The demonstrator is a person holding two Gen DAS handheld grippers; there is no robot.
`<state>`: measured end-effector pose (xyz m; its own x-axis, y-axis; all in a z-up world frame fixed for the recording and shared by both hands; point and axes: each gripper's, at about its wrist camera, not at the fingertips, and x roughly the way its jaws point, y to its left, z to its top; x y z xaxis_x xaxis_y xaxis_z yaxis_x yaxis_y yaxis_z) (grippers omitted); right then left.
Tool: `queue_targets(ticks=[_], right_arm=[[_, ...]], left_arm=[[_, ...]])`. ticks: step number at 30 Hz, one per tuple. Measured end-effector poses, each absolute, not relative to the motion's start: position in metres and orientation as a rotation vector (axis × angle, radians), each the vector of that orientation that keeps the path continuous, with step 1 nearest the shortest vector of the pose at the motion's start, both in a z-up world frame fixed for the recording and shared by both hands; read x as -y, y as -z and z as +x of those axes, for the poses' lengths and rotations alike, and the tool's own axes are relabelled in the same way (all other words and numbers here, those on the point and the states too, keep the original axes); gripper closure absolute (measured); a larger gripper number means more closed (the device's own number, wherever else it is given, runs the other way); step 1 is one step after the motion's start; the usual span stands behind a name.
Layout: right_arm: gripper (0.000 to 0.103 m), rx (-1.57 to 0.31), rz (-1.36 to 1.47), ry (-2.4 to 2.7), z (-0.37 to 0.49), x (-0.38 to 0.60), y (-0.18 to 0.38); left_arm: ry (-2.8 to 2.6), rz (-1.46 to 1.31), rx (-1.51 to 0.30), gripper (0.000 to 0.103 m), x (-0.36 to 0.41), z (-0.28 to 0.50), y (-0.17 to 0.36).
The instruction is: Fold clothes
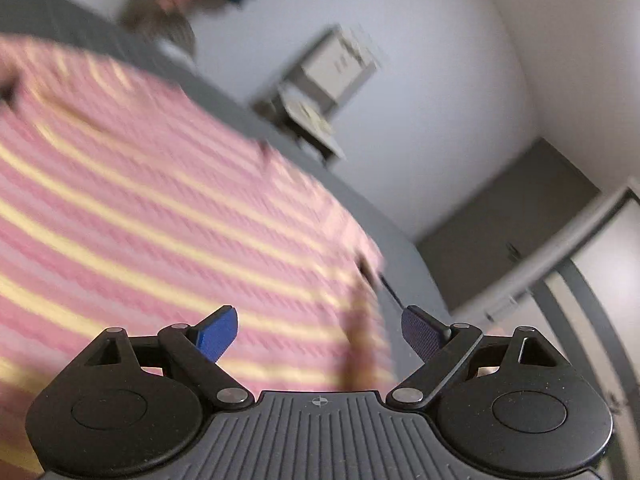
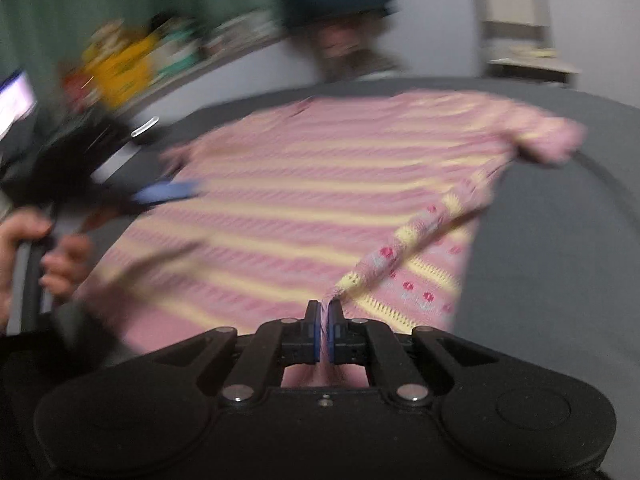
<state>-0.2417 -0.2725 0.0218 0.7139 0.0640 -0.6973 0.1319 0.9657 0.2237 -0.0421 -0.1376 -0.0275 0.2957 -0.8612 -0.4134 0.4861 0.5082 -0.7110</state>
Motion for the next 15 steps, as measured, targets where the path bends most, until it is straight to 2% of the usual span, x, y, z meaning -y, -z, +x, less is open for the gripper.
queue_targets(ticks=[2,4,6,8,15], right_arm=[[0.096,-0.834,0.17,0.019,-0.23,0.253,-0.006],[0.089,-0.846,0.135,0.023,-0.235,0.246,-0.004],[0.072,-0.824,0.141,0.04,-0.246,0.245,-0.009],[0.068,-0.797,0.156,0.067,-0.259,0.246,-0.015],[0.065,-0.82,0.184,0.134,-0.249,0.245,-0.011]], left_arm=[[0.971,-0.487,-0.924,0.013,0.15,-0.042,0.039],[0.977,-0.451,-0.955,0.013,0.159,-0.042,0.048],[0.976,-0.433,-0.974,0.013,0.16,-0.042,0.056],[0.975,-0.472,-1.003,0.013,0.159,-0.04,0.062],[0.943,-0.569,-0.991,0.013,0.154,-0.035,0.071]])
